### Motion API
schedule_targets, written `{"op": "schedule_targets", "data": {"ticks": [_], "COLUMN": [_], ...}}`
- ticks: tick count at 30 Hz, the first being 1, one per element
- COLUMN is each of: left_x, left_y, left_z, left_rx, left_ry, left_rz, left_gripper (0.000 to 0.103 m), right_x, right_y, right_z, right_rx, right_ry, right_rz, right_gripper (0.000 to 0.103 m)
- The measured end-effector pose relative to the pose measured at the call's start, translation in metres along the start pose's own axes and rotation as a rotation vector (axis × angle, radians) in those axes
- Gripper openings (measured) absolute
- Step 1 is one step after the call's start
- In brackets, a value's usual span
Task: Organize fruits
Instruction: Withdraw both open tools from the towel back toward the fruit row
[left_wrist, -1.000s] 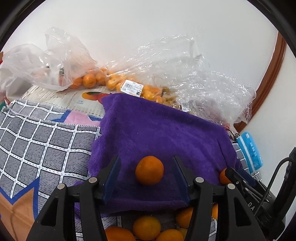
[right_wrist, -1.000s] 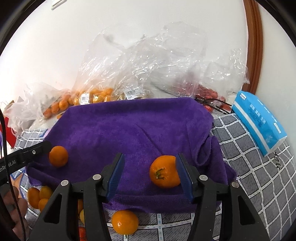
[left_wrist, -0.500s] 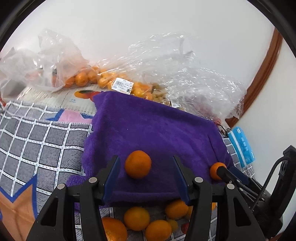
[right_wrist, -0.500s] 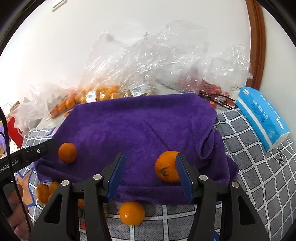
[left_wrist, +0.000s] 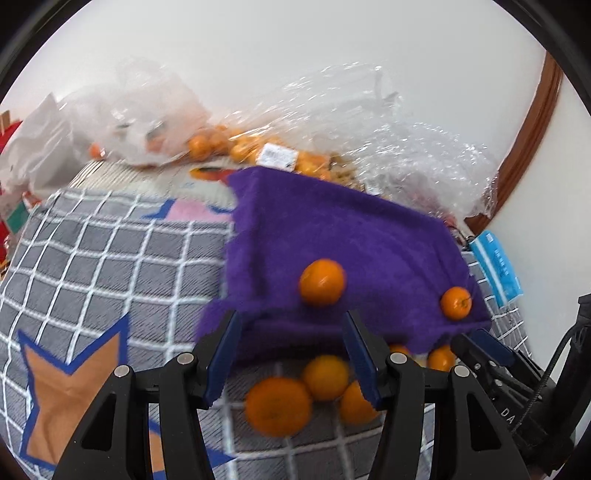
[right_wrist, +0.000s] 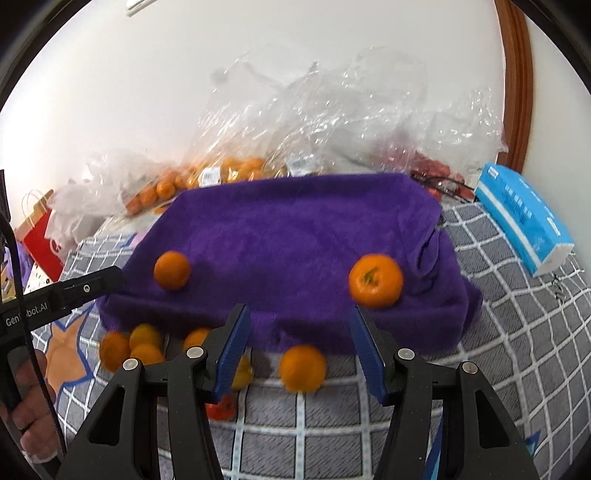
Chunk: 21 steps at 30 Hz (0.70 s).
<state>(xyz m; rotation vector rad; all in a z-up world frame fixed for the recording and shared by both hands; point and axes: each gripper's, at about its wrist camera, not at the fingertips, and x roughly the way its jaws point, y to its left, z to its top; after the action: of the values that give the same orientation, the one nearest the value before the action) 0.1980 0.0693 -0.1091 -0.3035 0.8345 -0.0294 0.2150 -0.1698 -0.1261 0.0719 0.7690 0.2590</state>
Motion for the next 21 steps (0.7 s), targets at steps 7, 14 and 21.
{"op": "schedule_targets", "data": {"ticks": [7,14,21], "left_x": [-0.002,0.0,-0.006], "left_y": [0.021,0.03,0.036], "left_z": [-0.017,-0.034,-0.039], "left_rx": [-0.026,-0.035,-0.053], "left_ry": [0.033,0.046,0.011], "left_rz": [0.006,-0.017,-0.077], "left_gripper": [0.057,0.06,0.062], "right_x": [-0.004,0.003,0.002], "right_y": [0.011,0.021,0.025], "right_z": [-0.02,-0.034,-0.037], "right_rx": [-0.016,-0.041,-0.044], "right_ry": [0.028,0.076,0.059], "right_rz": [0.014,0.02,0.014], "right_gripper": [0.054,0.054,0.058]}}
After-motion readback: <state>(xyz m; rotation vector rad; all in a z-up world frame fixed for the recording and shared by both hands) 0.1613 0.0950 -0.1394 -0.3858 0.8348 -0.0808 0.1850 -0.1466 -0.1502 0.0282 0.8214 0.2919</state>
